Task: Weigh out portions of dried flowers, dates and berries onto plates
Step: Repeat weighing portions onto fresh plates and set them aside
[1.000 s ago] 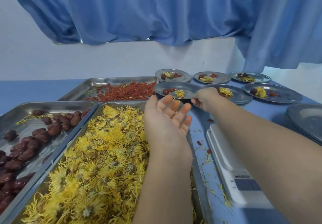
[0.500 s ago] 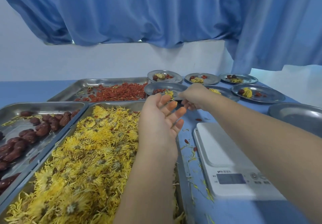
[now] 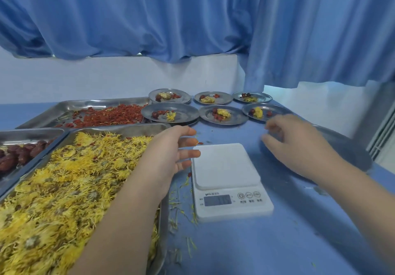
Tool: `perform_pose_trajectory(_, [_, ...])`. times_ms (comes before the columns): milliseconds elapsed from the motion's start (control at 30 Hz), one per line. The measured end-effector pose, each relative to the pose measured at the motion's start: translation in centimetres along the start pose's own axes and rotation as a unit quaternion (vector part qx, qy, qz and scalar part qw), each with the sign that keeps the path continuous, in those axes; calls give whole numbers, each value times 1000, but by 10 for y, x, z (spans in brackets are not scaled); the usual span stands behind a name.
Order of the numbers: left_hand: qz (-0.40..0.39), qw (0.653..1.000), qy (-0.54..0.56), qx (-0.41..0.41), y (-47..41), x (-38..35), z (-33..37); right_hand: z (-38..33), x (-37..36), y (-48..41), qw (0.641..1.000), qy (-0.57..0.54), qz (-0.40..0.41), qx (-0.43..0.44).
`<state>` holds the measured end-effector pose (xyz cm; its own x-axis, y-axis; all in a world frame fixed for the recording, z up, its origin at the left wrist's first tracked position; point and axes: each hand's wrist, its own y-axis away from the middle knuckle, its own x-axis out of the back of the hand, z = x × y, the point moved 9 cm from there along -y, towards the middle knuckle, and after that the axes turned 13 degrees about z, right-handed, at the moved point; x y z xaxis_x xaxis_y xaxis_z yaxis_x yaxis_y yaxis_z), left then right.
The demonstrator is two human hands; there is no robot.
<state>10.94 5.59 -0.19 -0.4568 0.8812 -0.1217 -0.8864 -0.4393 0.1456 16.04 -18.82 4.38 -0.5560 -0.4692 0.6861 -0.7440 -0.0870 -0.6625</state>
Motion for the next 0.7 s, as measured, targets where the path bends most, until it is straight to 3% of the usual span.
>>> perform_pose_trajectory(200, [15, 1000, -18, -18, 2, 3, 1, 52, -10, 36, 984, 135, -108, -35])
perform_pose_trajectory(400, [16, 999, -20, -25, 1, 6, 0, 48, -9, 29, 981, 178, -72, -37])
perform_pose_trajectory(567, [16, 999, -22, -27, -2, 6, -2, 44, 5, 28, 988, 147, -3, -37])
perform_pose_trajectory(700, [19, 999, -23, -28, -4, 6, -3, 27, 17, 27, 986, 151, 56, 37])
